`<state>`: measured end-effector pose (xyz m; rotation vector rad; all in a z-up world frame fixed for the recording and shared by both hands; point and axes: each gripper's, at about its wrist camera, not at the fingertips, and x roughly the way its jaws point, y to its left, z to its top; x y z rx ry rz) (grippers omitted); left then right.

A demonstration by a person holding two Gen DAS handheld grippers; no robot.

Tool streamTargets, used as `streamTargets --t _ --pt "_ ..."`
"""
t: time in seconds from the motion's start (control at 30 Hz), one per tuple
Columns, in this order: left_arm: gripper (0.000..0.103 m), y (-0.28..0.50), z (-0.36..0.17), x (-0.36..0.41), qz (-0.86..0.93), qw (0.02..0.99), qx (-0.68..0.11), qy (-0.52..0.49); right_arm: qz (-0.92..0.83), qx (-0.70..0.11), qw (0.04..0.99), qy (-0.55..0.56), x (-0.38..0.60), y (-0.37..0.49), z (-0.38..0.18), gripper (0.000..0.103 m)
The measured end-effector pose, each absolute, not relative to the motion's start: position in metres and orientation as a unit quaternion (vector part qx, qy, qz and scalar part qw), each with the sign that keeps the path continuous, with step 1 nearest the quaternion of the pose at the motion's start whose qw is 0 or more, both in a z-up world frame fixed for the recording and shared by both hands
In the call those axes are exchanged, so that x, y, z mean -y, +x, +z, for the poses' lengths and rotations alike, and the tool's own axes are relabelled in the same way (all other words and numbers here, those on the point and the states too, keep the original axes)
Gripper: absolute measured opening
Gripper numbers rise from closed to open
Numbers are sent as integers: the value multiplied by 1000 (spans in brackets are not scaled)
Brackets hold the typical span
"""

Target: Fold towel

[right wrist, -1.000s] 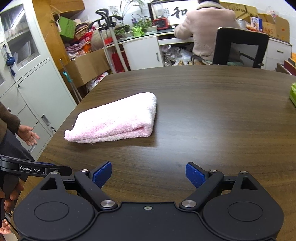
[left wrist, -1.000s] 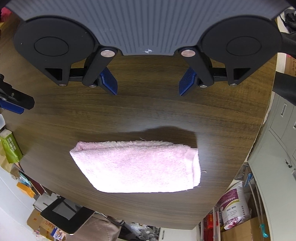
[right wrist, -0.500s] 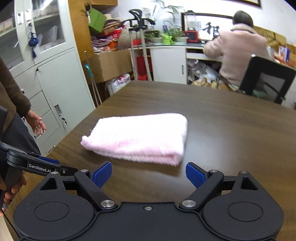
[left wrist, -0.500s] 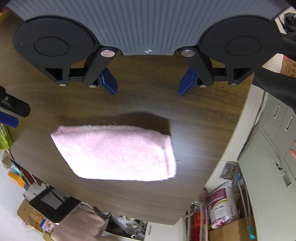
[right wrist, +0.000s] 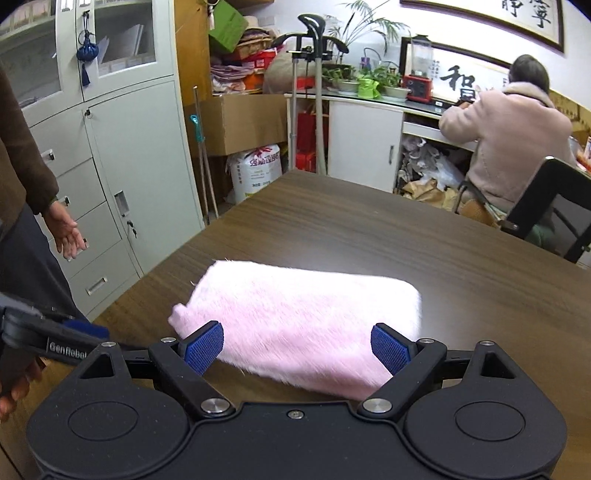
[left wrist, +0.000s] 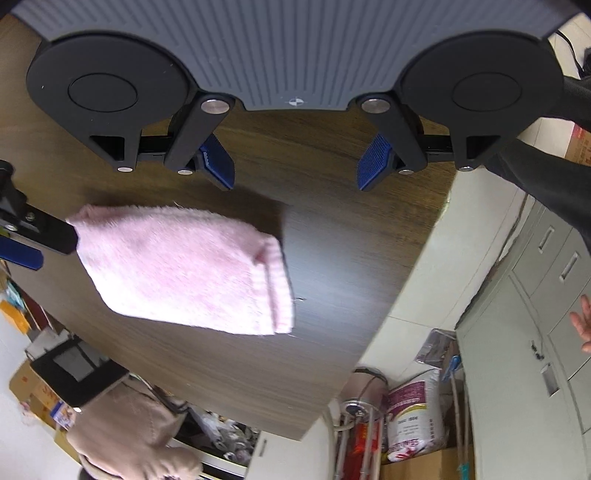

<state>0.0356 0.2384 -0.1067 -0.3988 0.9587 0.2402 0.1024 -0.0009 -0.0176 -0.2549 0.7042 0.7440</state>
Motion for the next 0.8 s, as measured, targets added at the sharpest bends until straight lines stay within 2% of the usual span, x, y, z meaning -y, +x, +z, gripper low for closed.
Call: streamTargets --t 0.13,0.3,0.53,0.8 --pt "73 33 -108 -248 119 860 -455 -201 375 -334 854 -136 -27 102 -27 87" --pt "73 29 -114 -260 123 855 -461 -202 424 -292 830 -215 -59 82 -47 86" --pt "73 46 -114 -262 107 857 -462 -202 436 -268 810 -286 -81 72 -66 72" --pt "73 87 -98 -261 87 866 -450 -199 426 -265 809 -306 -76 69 -75 72"
